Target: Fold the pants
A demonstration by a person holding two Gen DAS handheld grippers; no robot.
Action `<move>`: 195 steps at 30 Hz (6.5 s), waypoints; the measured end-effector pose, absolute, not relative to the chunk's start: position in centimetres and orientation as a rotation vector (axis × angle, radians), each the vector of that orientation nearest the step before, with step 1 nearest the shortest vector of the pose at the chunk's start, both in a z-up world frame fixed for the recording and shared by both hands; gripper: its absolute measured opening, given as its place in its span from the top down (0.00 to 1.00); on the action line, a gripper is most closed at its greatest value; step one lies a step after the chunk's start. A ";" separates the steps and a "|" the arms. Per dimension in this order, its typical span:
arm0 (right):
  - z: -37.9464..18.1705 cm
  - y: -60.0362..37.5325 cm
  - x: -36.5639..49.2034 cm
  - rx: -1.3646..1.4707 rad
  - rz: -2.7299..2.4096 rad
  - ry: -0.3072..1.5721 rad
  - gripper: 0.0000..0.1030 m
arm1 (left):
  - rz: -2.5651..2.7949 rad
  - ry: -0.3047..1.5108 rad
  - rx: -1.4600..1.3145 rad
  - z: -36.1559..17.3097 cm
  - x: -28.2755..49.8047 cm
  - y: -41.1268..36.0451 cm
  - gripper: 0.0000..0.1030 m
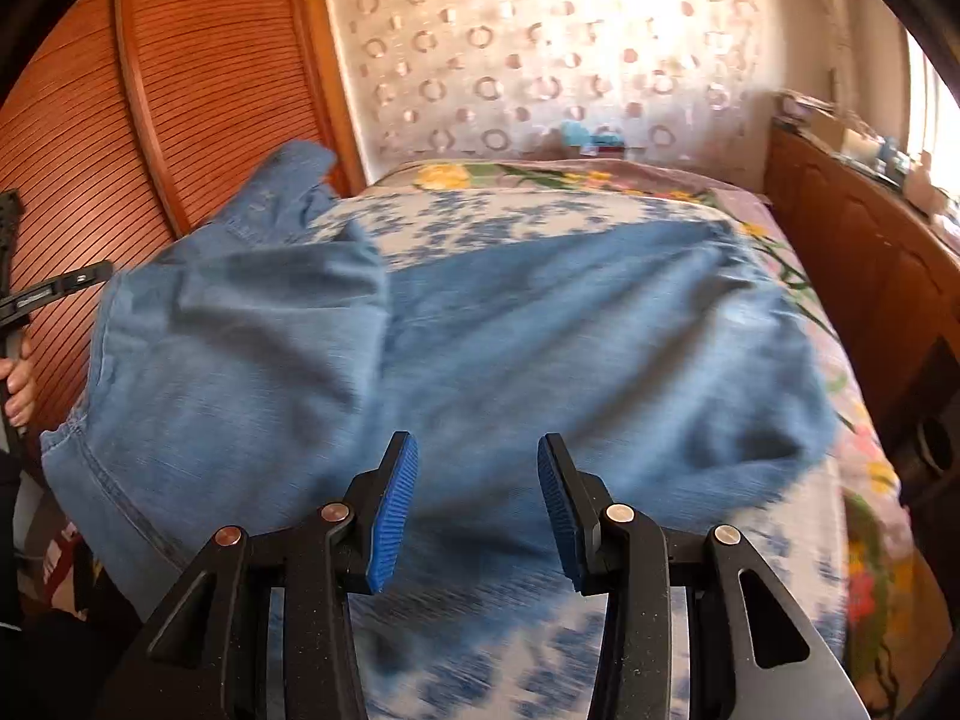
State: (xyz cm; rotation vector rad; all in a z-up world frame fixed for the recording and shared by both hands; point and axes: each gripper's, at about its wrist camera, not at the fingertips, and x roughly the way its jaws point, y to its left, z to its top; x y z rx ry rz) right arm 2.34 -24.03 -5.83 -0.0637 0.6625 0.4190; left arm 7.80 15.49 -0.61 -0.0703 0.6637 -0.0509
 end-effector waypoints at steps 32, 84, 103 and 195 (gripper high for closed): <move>-6.9 -35.9 8.1 0.145 0.156 0.740 0.58 | -0.380 0.719 0.096 -3.1 10.6 -3.6 0.24; 2.9 -17.7 2.5 -0.082 0.684 0.555 0.76 | -0.231 0.659 0.006 -0.3 7.0 4.6 0.24; -0.9 -20.8 3.2 -0.102 0.471 0.671 0.66 | -0.398 0.736 0.103 -2.7 9.7 -3.3 0.36; -4.0 -12.2 0.1 -0.179 0.587 0.625 0.53 | -0.252 0.690 -0.016 2.7 10.5 9.8 0.97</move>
